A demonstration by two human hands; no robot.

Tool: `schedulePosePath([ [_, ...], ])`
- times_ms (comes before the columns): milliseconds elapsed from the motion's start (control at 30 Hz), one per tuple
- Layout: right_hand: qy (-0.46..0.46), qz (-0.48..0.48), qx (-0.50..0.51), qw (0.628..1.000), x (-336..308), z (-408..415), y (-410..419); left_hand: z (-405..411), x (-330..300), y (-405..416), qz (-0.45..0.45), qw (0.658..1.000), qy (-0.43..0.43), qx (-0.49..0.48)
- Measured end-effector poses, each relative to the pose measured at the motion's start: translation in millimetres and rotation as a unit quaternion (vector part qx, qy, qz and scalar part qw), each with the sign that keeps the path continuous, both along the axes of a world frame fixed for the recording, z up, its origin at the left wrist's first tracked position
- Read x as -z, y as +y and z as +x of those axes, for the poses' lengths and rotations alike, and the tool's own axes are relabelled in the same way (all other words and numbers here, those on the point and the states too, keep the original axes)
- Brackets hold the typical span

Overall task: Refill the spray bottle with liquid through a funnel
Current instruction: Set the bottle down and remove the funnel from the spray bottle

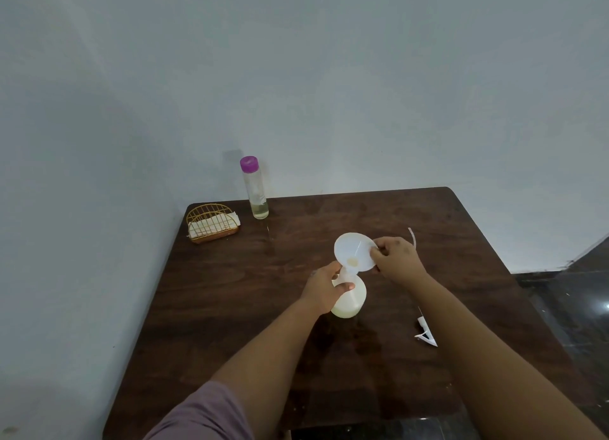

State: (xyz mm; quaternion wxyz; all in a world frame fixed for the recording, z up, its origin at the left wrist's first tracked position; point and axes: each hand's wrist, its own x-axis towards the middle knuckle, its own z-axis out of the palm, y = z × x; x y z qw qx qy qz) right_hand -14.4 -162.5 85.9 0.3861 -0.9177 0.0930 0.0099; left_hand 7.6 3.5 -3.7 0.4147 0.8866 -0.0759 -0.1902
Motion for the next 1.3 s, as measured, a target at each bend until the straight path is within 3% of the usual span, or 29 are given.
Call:
schedulePosePath([
  [500,-0.020,-0.021,-0.004,1.000,-2.3,0.0,2.8,0.8,1.2,-0.4,-0.001,1.000,0.005,0.005],
  [800,-0.014,0.023,0.027,0.999,-5.1,-1.9,-4.1,0.1,-0.9,0.2,0.005,1.000,-0.005,0.013],
  [933,0.006,0.110,0.072,0.991,-6.6,-2.4,-5.8,-1.4,-2.6,-1.2,0.018,1.000,-0.005,0.021],
  [1167,0.030,0.136,0.081,0.987,-6.3,-5.8,-8.5,-5.5,-6.7,-4.7,0.030,1.000,0.002,0.009],
  [1300,0.032,0.104,0.069,0.992,-5.8,-8.0,-5.3,-6.2,-8.5,-4.5,0.026,1.000,0.008,0.005],
])
